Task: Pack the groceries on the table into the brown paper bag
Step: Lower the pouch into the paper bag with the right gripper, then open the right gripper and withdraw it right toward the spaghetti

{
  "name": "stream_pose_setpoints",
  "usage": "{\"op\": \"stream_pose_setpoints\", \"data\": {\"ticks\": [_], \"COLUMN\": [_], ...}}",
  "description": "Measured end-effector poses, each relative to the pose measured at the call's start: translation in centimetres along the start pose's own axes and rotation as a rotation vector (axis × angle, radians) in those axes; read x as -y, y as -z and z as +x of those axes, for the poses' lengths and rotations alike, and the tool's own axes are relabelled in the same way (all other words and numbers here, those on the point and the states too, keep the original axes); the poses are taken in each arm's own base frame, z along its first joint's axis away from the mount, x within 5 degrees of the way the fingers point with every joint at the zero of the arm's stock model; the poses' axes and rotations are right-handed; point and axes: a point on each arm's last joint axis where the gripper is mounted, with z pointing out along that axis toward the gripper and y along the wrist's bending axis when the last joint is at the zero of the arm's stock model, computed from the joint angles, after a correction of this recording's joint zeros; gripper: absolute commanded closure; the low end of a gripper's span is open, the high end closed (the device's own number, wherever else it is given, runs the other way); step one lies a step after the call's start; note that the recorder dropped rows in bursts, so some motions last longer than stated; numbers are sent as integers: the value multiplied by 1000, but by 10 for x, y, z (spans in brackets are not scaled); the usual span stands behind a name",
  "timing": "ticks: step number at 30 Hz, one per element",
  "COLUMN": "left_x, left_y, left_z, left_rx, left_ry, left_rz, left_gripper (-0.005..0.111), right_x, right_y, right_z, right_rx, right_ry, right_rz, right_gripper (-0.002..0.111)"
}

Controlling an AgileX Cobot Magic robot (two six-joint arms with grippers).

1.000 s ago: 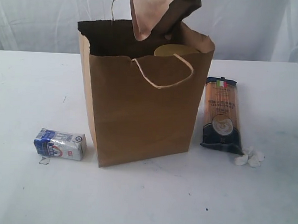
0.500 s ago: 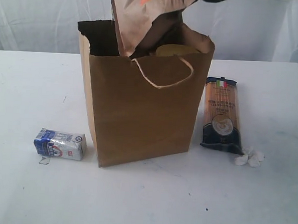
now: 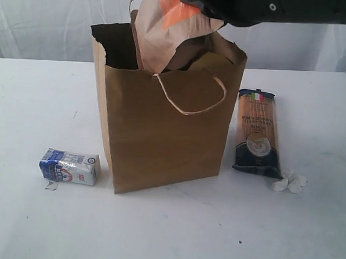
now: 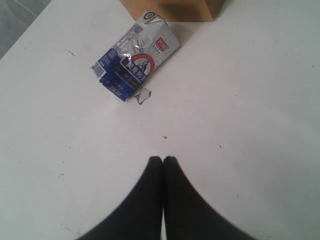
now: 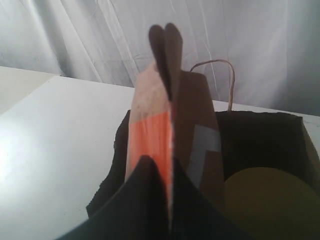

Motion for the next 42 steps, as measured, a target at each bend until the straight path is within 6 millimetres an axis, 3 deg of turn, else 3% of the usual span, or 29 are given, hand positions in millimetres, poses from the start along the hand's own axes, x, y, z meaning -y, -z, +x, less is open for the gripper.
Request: {"op": "stream_pose_setpoints", "data": {"ticks": [28, 32, 37, 42], "left_x": [0, 0, 0, 0], "left_y": [0, 0, 0, 0], "left_z": [0, 0, 0, 0], "left_rx": [0, 0, 0, 0], "left_ry": [0, 0, 0, 0], "left_rz": [0, 0, 0, 0], "left_gripper": [107, 107, 107, 107], "right_x": [4, 4, 3, 2], "right_y": [-45, -48, -48, -48], "right_z": [17, 17, 13, 12], "right_rx": [-45, -50, -19, -18], "right_ry": [17, 38, 42, 44], "right_rz": [9, 10, -2, -3], "right_gripper": [107, 93, 52, 51]}}
